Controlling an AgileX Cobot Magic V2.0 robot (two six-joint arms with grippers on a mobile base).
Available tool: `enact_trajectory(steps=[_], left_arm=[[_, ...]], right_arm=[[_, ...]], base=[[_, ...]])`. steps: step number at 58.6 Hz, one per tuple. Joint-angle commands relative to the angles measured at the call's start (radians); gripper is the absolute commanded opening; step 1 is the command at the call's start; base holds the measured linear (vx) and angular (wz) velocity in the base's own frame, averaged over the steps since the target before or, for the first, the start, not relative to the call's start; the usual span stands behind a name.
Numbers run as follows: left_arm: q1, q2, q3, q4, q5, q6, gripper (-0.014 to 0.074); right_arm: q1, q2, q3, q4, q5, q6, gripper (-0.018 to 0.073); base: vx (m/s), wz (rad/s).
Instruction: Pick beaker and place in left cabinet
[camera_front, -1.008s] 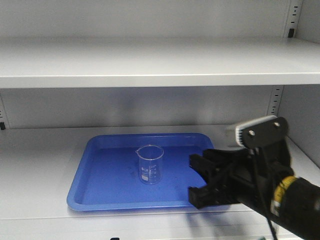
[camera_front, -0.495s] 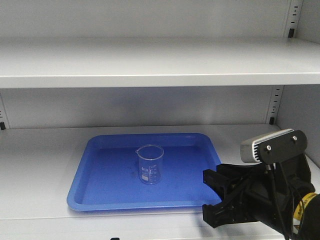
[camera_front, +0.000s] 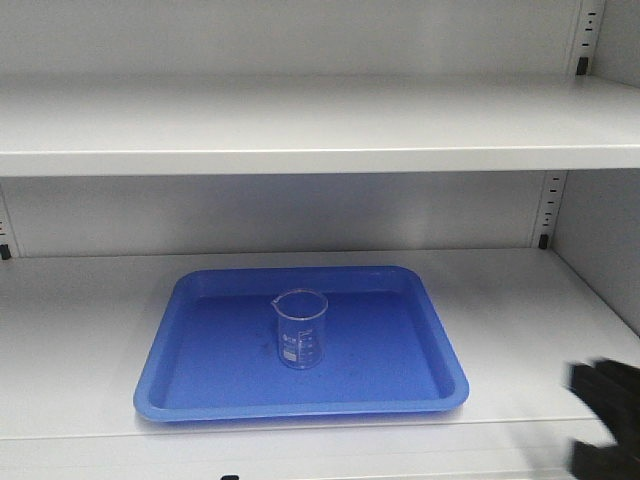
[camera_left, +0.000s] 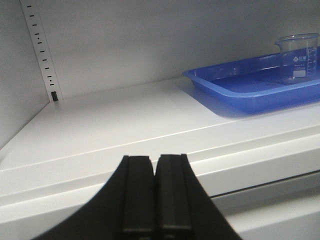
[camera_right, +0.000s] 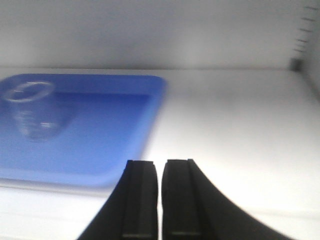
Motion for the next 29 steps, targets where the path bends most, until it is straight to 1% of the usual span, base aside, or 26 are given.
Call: enact_trajectory(steps=[1,5,11,15,27,29], left_arm=[[-0.001,-0.019,0.016,-0.003,-0.075,-0.003,0.0001],[-0.001,-0.019,0.016,-0.003,-0.075,-0.003,0.0001],[-0.001,-0.019,0.016,-0.003,-0.075,-0.003,0.0001],[-0.001,-0.019,0.016,-0.003,-0.075,-0.003,0.0001],[-0.001,-0.019,0.016,-0.003,-0.075,-0.003,0.0001],[-0.001,-0.019,0.016,-0.003,-0.075,-0.003,0.0001]], right_arm=[[-0.089,-0.109,0.067,0.006,-0.066,-0.011,0.0114],[-0.143,-0.196,0.148,0.007,-0.056,-0.011,0.0087],[-0.186,-0.314,0.267,0.022,-0.043,-0.011,0.0027],[-0.188,-0.387,0.339,0.040,-0.043,-0.012,-0.0015],[-0.188,-0.637,0.545,0.066,-0.048,-0.012,-0.0010],[-0.188,-0.679,0.548,0.074,-0.017,-0.012,-0.0009]], base=[[0.00,0.00],[0.00,0.00],[0.00,0.00],[0.00,0.00],[0.00,0.00],[0.00,0.00]])
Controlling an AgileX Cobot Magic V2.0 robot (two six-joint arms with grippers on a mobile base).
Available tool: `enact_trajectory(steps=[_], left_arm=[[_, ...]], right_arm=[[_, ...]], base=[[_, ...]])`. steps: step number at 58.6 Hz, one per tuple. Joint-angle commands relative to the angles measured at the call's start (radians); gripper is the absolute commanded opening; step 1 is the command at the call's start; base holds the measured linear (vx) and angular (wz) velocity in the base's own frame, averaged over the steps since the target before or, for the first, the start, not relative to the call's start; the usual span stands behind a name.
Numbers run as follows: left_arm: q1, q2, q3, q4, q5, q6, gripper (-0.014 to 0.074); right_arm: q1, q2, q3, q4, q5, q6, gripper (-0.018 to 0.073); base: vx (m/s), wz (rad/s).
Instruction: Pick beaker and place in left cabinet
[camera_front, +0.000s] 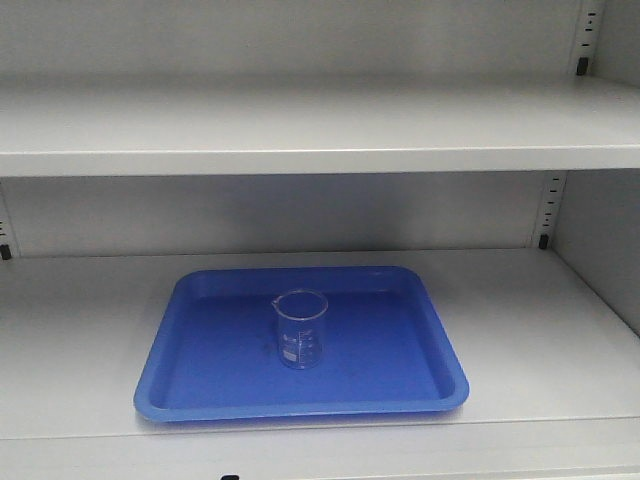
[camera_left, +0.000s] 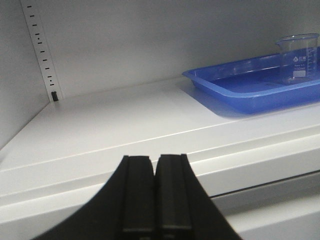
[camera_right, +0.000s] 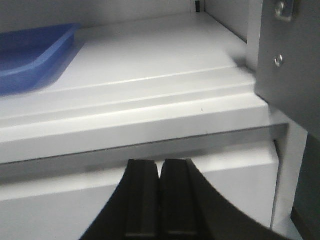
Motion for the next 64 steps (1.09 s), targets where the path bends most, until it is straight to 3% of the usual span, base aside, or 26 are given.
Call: enact_trajectory(steps=[1,7,26,35,64], left_arm=[[-0.001,-0.019,0.016,-0.003,-0.075,-0.003,0.0001],[-0.001,-0.019,0.016,-0.003,-0.075,-0.003,0.0001],[-0.001,-0.019,0.016,-0.003,-0.075,-0.003,0.0001],[-0.001,-0.019,0.016,-0.003,-0.075,-0.003,0.0001],[-0.001,-0.019,0.016,-0.003,-0.075,-0.003,0.0001]], right_arm=[[-0.004,-0.111,0.018,0.021,-0.012,-0.012,-0.0009],[-0.003,-0.209,0.020,0.026,0.058,-0.036,-0.0009],[0.024,-0.200,0.020,0.075,-0.025,-0.255,-0.0009],[0.024,-0.200,0.020,0.123,-0.027,-0.262,-0.0009],[0.024,-0.200,0.020,0.122,-0.025,-0.262,-0.0009]], base=[[0.00,0.00],[0.00,0.00],[0.00,0.00],[0.00,0.00],[0.00,0.00]])
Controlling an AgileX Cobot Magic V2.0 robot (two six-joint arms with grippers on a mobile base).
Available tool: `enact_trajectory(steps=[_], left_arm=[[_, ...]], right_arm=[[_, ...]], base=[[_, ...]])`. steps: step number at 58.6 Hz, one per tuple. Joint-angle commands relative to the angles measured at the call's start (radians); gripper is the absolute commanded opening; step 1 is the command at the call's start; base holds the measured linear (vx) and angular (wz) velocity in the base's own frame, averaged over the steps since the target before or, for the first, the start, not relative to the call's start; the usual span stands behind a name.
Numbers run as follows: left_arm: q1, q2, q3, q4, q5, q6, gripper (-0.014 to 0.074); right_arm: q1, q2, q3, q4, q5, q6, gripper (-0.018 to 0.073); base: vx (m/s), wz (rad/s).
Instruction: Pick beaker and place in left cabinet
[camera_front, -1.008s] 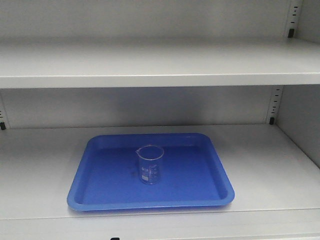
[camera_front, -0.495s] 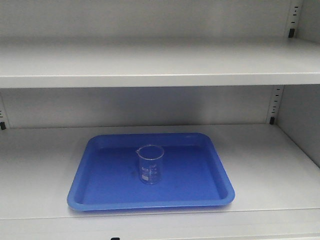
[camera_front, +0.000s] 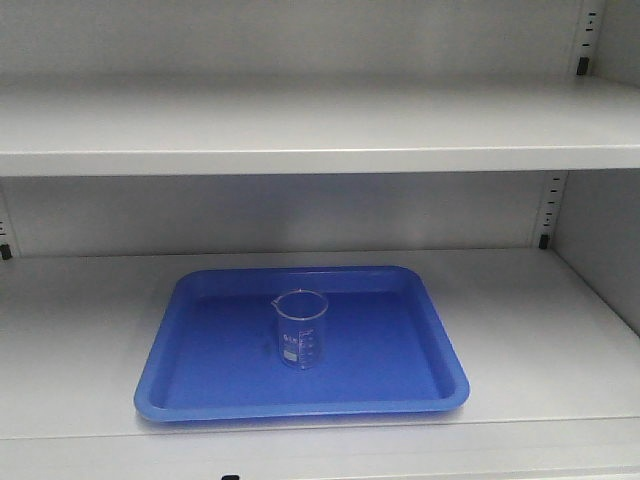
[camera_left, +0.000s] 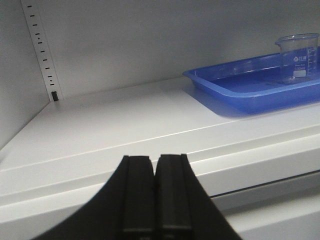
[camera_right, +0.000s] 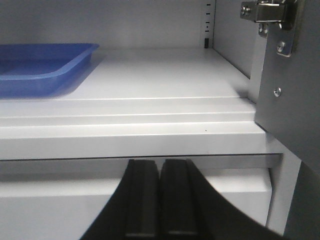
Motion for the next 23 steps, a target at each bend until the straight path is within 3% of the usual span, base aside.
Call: enact_trajectory(steps=[1,23], left_arm=[[-0.001,-0.019,0.016,-0.003,-0.075,-0.003,0.0001],[-0.001,-0.019,0.016,-0.003,-0.075,-0.003,0.0001]], right_arm=[[0.000,-0.016,0.006,-0.003,-0.088,-0.009,-0.0009],[0.000,-0.016,0.006,-0.003,-0.088,-0.009,-0.0009]], base=[[0.00,0.00],[0.00,0.00]])
